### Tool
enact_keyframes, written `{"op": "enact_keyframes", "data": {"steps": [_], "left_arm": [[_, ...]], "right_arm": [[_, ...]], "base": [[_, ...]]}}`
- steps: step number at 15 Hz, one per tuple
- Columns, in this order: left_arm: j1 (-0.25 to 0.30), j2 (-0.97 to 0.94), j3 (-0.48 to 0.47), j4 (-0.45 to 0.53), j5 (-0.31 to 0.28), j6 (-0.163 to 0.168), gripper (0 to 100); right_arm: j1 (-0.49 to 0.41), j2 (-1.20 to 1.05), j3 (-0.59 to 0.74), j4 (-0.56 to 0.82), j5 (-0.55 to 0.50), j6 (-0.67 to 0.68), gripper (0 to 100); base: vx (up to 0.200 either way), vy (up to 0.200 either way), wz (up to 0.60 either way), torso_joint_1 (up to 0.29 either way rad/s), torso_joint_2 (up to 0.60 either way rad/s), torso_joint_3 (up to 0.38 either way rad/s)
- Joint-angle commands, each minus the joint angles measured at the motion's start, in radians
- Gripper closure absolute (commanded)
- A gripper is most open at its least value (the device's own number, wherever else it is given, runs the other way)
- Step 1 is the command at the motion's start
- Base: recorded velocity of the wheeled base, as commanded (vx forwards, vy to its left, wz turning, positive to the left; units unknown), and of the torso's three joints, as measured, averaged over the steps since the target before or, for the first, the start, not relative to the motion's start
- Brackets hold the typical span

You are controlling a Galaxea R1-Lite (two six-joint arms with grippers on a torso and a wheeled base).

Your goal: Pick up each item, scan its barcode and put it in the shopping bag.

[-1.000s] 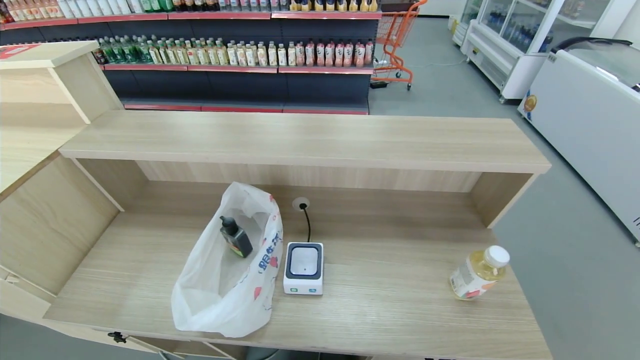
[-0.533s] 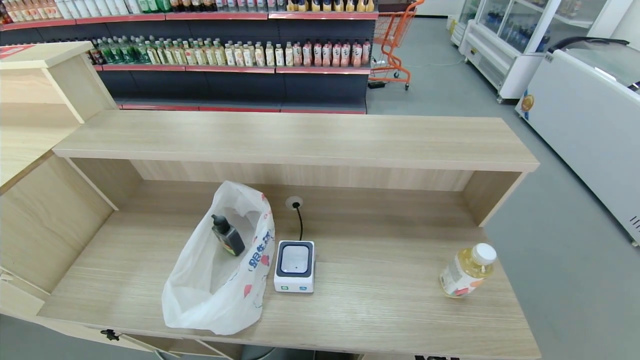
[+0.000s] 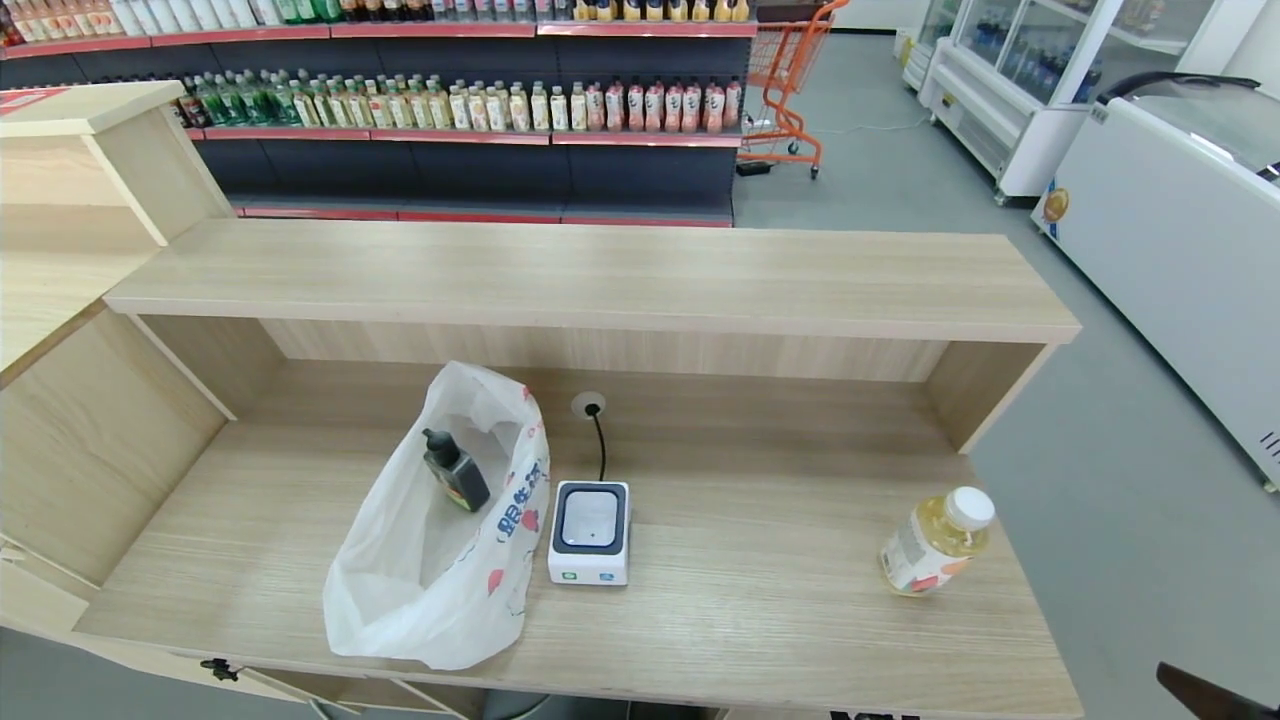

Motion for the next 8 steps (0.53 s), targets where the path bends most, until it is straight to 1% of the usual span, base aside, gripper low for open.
{"op": "enact_keyframes", "data": {"steps": [1, 3, 5, 6, 7, 8], "left_arm": [[0.0, 0.0, 0.0, 0.0, 0.0, 0.0, 0], [0.0, 0.0, 0.0, 0.0, 0.0, 0.0, 0], [0.0, 0.0, 0.0, 0.0, 0.0, 0.0, 0], [0.0, 0.0, 0.0, 0.0, 0.0, 0.0, 0], [0.0, 0.0, 0.0, 0.0, 0.0, 0.0, 0], [0.0, 0.0, 0.0, 0.0, 0.0, 0.0, 0]], "right_arm": [[-0.001, 0.162, 0.042, -0.08, -0.019, 0.002, 0], [-0.002, 0.243, 0.042, -0.142, -0.041, -0.004, 0], [-0.007, 0.366, 0.044, -0.244, -0.059, -0.041, 0], [-0.01, 0.437, 0.045, -0.316, -0.061, -0.05, 0], [-0.015, 0.469, 0.045, -0.348, -0.061, -0.056, 0], [-0.025, 0.575, 0.045, -0.446, -0.061, -0.076, 0]], "base": [[0.0, 0.0, 0.0, 0.0, 0.0, 0.0], [0.0, 0.0, 0.0, 0.0, 0.0, 0.0], [0.0, 0.0, 0.0, 0.0, 0.0, 0.0], [0.0, 0.0, 0.0, 0.0, 0.0, 0.0], [0.0, 0.0, 0.0, 0.0, 0.0, 0.0], [0.0, 0.0, 0.0, 0.0, 0.0, 0.0]]}}
